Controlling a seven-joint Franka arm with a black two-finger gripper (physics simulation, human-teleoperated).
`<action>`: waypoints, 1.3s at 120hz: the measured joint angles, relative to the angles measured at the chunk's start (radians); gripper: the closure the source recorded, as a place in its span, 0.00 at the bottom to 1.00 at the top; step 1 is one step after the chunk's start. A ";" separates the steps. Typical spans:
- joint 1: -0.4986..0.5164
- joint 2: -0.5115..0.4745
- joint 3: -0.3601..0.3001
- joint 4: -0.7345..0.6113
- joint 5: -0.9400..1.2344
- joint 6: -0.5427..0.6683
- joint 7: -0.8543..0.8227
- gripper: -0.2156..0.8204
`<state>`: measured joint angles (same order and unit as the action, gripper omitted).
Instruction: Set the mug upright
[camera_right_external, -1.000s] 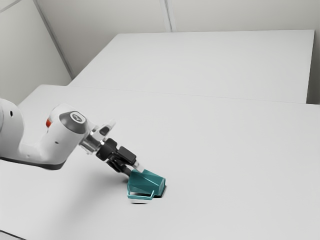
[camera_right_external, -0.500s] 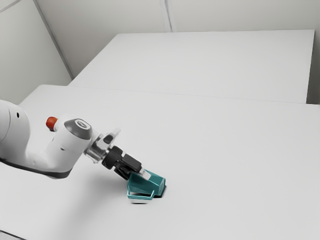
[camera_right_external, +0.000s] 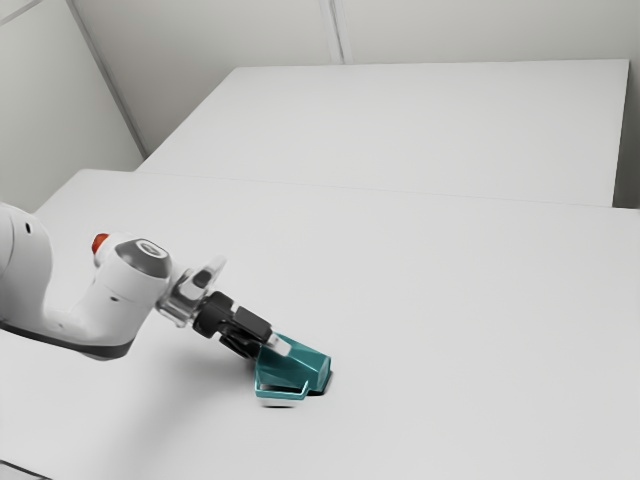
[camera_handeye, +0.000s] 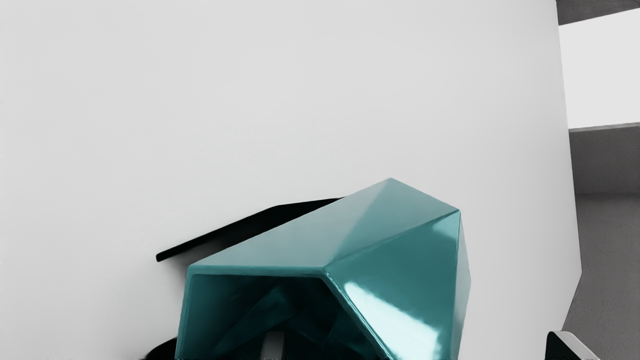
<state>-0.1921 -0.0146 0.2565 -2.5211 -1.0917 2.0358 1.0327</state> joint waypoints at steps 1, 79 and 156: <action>0.001 0.000 0.000 -0.001 -0.001 0.000 0.001 0.26; 0.005 0.007 0.000 -0.011 -0.032 0.002 0.036 0.57; -0.059 -0.004 0.003 -0.010 -0.039 0.018 0.043 0.89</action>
<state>-0.2511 -0.0184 0.2598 -2.5316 -1.1310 2.0538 1.0760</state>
